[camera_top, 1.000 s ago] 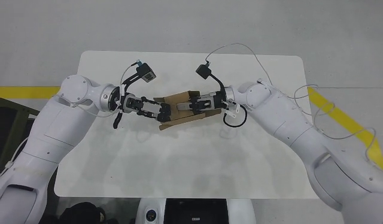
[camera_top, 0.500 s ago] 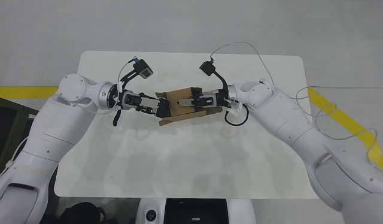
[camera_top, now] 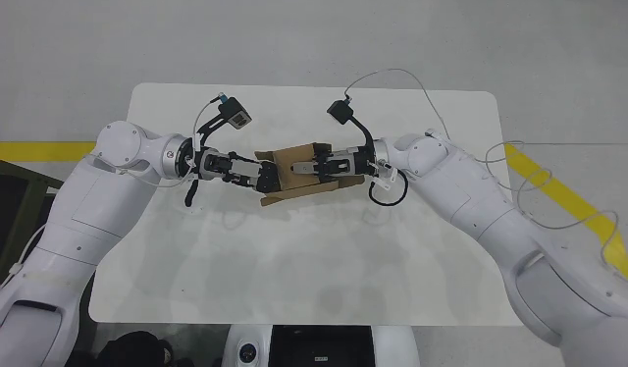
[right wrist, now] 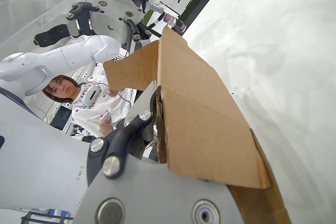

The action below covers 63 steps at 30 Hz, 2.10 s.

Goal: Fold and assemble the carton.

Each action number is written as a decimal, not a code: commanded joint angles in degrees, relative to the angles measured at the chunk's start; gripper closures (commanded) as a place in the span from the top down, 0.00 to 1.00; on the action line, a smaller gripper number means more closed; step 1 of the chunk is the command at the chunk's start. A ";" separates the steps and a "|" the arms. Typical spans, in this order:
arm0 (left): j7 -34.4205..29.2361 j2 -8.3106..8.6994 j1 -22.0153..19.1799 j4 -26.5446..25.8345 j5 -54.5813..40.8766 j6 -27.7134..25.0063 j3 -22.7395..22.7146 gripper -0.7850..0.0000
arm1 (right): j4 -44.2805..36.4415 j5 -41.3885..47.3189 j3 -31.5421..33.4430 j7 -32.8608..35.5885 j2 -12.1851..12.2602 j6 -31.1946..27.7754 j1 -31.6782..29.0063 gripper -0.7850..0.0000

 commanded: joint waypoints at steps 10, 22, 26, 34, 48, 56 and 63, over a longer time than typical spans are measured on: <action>0.00 0.00 0.00 0.00 0.00 0.00 0.00 1.00 | 0.00 0.00 0.00 0.00 0.00 0.00 0.00 0.00; 2.63 -0.03 1.76 -3.72 1.97 0.98 -0.63 1.00 | -3.25 -3.91 1.92 -2.61 0.48 2.47 -1.71 0.00; 2.81 -0.12 2.30 -4.68 2.41 1.41 -1.19 1.00 | -5.05 -4.88 3.26 -2.34 0.74 3.37 -2.57 0.00; 3.13 -0.41 2.76 -4.95 3.35 1.29 -2.16 1.00 | -7.43 -6.11 5.76 -1.09 1.07 4.61 -3.90 0.00; 2.26 -0.52 4.56 -4.69 1.83 -0.70 -5.75 1.00 | -9.54 -7.50 12.71 0.30 3.24 5.52 -7.12 0.00; 0.66 -0.55 4.58 -2.86 1.06 -0.50 -7.67 1.00 | -13.35 -8.32 15.37 2.07 4.20 7.08 -9.61 0.00; 0.24 -0.65 4.71 -1.69 1.16 -0.21 -8.83 1.00 | -15.87 -7.38 15.75 5.07 4.05 8.20 -10.59 0.00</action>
